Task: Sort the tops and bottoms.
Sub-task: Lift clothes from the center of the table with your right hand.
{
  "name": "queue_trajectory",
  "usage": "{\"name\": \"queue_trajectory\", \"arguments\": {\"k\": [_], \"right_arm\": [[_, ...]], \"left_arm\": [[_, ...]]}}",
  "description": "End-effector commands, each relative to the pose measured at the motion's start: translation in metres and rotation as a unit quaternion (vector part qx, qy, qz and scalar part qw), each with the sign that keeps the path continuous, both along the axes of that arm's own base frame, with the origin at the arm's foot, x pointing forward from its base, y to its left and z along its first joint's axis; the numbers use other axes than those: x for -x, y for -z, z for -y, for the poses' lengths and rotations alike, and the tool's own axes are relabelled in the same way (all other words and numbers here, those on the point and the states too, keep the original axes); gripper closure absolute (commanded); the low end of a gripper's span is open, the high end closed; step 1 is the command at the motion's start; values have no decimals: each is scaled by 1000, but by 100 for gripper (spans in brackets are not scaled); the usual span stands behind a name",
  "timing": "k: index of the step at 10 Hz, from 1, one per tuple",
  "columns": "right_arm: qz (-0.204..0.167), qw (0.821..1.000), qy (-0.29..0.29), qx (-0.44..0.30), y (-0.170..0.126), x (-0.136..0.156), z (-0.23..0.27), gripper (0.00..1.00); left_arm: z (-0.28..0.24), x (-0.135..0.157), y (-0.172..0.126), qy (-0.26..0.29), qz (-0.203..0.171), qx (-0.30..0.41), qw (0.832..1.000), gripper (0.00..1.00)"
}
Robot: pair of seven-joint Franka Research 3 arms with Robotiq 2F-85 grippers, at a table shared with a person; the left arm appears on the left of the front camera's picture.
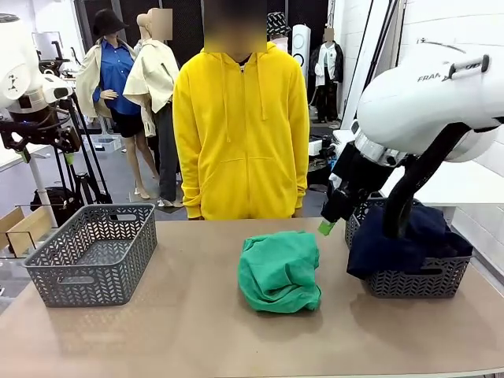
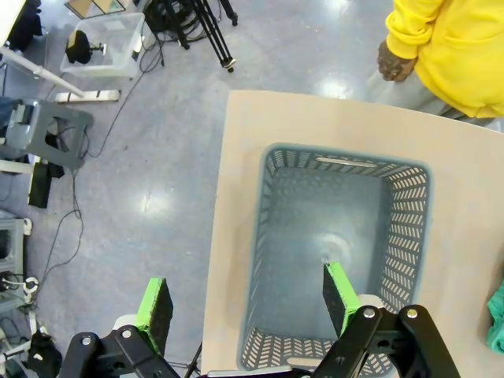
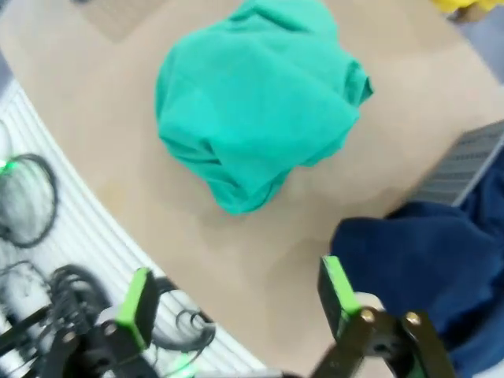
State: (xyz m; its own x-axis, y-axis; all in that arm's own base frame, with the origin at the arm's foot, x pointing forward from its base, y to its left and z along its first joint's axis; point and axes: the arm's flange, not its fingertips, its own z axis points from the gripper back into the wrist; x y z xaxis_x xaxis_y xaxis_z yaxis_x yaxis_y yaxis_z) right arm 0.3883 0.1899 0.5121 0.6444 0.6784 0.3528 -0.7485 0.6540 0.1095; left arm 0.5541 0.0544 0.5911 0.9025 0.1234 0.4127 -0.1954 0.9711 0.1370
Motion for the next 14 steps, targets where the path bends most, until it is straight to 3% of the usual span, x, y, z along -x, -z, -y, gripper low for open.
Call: {"name": "queue_trajectory", "arguments": {"k": [1,5,8,11,14], "right_arm": [[-17,1000,-8,-7,-34,2,13,0],[-12,1000,-4,-8,-33,3,12,0],[-76,995,-63,3,11,-48,-29,0],[-87,994,-58,8,47,-70,-52,0],[-100,993,-49,26,77,-72,-71,0]], "left_arm": [[-1,-2,-3,-5,-2,-5,1000,0],[-1,-2,-3,-5,-2,-5,1000,0],[-1,-2,-3,-5,-2,-5,1000,0],[-1,-2,-3,-5,-2,-5,1000,0],[-1,-2,-3,-5,-2,-5,1000,0]]}}
